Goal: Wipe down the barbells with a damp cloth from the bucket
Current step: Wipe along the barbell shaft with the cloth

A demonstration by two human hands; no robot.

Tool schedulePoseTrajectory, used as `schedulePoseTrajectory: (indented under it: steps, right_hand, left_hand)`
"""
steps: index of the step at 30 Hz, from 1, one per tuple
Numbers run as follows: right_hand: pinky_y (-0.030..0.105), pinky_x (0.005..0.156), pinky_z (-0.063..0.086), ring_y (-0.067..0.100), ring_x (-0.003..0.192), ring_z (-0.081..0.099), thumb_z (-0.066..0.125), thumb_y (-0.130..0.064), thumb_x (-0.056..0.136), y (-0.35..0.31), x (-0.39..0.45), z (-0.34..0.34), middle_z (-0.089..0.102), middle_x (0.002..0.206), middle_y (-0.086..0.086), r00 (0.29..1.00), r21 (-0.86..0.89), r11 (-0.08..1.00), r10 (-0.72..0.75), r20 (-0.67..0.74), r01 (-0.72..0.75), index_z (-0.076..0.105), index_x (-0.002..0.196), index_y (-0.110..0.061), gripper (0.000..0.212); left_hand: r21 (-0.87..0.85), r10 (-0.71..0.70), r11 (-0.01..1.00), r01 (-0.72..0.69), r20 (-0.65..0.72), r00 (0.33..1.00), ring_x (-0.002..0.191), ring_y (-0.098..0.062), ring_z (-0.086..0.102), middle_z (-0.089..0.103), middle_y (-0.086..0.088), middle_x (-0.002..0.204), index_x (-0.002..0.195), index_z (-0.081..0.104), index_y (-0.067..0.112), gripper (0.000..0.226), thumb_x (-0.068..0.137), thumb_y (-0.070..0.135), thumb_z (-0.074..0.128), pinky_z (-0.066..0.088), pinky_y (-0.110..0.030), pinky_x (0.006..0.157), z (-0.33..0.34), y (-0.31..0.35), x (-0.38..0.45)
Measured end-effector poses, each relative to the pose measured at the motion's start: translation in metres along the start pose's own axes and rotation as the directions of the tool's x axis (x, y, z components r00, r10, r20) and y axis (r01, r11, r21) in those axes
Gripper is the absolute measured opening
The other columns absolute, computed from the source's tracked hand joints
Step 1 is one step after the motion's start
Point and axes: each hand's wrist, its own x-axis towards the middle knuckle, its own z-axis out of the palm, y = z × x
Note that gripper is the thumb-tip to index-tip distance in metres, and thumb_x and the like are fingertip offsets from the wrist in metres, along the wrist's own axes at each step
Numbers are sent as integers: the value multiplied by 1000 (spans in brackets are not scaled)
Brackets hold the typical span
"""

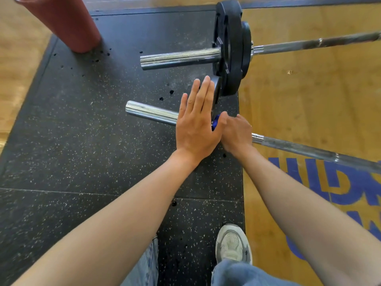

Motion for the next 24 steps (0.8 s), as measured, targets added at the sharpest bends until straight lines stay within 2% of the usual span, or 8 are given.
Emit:
schedulePoseTrajectory:
  steps: [3, 5, 8, 10, 11, 16, 21, 24]
  right_hand:
    - [46, 121, 29, 32, 134, 53, 59, -10, 94, -3, -31, 25, 60, 139, 19, 991, 1, 1000, -10, -131, 11, 48, 143, 2, 52]
    - [46, 124, 24, 31, 146, 39, 55, -4, 93, 1, -43, 31, 47, 153, 17, 989, -11, 998, -58, -136, 57, 39, 152, 0, 61]
    - [45, 114, 39, 32, 112, 65, 59, -6, 91, 6, -13, 11, 71, 117, 16, 996, 20, 998, -51, -73, 52, 62, 127, -1, 36]
    - [42, 96, 49, 30, 77, 64, 57, -11, 95, 4, 5, -2, 71, 85, 12, 999, -1, 1000, 13, -36, -13, 65, 111, -1, 20]
    - [42, 93, 49, 31, 75, 64, 58, -12, 95, 2, 5, -3, 71, 83, 13, 998, -9, 999, 32, -48, -33, 64, 111, 0, 21]
    - [44, 121, 30, 31, 133, 55, 69, -11, 93, -5, -52, 33, 62, 136, 17, 985, 13, 999, -27, -170, 30, 55, 137, -1, 47]
    - [42, 106, 43, 34, 88, 67, 57, -8, 93, -13, -36, 0, 71, 88, 10, 999, 64, 998, 15, 41, -17, 62, 98, -11, 8]
    - [45, 119, 33, 33, 118, 63, 64, -6, 90, -20, -70, 7, 70, 119, 15, 999, 52, 998, -41, 22, 40, 62, 120, -5, 30]
  left_hand:
    - [-6, -20, 1000, 20, 28, 999, 157, -20, 13, 26, -4, 168, 159, 31, 10, 67, 105, 49, 38, 13, -43, 128, 7, -2, 17]
    - [16, -20, 1000, 19, 35, 999, 157, -20, 14, 27, -5, 167, 159, 31, 10, 69, 105, 52, 34, 12, -41, 128, 11, -1, 24]
    - [28, -26, 999, 25, 46, 999, 157, -20, 13, 25, -6, 168, 160, 29, 9, 71, 105, 54, 30, 12, -41, 128, 10, 2, 26]
    - [30, -23, 999, 22, 50, 998, 158, -21, 12, 23, -7, 168, 160, 27, 8, 73, 105, 54, 32, 13, -42, 128, 9, 4, 20]
    - [30, -19, 999, 17, 48, 999, 158, -21, 11, 22, -7, 169, 160, 27, 8, 72, 104, 53, 35, 14, -42, 128, 7, 3, 16]
    - [19, 6, 1000, -7, 35, 999, 158, -24, 11, 22, -9, 168, 159, 27, 5, 73, 102, 42, 52, 15, -45, 128, -6, 3, -23]
    - [0, 2, 1000, -2, 58, 998, 158, -25, 7, 18, -11, 169, 160, 23, 4, 74, 101, 38, 50, 12, -46, 128, -19, -5, -78]
    - [-26, 21, 999, -19, 58, 998, 158, -24, 12, 22, -10, 168, 159, 27, 6, 72, 98, 32, 55, 11, -47, 128, -30, -11, -113]
